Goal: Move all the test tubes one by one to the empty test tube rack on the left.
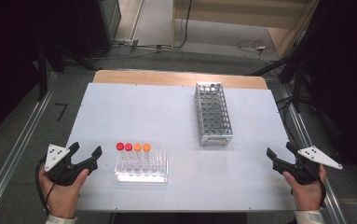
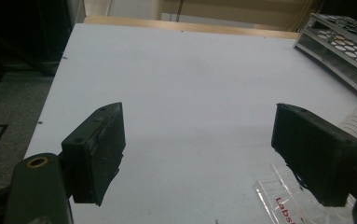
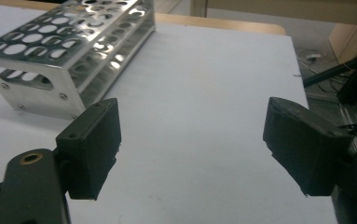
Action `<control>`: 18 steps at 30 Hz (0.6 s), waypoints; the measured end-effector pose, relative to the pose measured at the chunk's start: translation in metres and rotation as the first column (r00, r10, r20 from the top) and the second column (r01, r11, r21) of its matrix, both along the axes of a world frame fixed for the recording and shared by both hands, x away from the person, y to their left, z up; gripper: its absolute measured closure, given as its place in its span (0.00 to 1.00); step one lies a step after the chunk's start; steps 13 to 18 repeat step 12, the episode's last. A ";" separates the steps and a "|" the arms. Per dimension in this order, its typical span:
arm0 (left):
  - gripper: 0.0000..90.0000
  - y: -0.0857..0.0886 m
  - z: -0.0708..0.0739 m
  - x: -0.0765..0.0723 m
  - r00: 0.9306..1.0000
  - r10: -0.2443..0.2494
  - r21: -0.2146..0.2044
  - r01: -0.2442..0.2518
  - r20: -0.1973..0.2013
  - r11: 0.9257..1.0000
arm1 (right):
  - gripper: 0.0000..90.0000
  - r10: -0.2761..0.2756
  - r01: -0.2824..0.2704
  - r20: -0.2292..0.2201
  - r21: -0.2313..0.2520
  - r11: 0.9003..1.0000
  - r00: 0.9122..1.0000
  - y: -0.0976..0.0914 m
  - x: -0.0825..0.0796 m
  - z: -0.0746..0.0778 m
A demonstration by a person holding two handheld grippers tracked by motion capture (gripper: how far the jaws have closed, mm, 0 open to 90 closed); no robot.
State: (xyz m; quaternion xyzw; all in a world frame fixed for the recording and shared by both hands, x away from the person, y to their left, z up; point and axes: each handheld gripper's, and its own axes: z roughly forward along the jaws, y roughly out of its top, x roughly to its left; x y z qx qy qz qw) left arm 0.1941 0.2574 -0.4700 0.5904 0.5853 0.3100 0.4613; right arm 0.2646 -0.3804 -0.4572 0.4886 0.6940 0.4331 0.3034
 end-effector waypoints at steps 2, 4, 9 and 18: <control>0.21 0.001 -0.001 0.000 1.000 0.001 -0.002 -0.001 -0.004 1.000 | 0.20 -0.020 0.020 -0.007 -0.010 1.000 1.000 -0.006 0.000 -0.003; 0.21 0.002 -0.002 0.000 1.000 0.005 -0.003 -0.005 -0.004 1.000 | 0.20 -0.044 0.044 -0.022 -0.015 0.999 0.999 -0.012 0.000 -0.007; 0.21 0.002 -0.007 0.003 1.000 0.009 -0.009 -0.009 -0.026 1.000 | 0.20 -0.079 0.078 -0.054 -0.019 0.997 0.995 -0.021 0.001 -0.017; 0.21 0.001 -0.013 0.006 0.999 0.001 -0.016 -0.002 -0.053 1.000 | 0.19 -0.083 0.082 -0.071 -0.028 0.996 0.994 -0.021 0.004 -0.020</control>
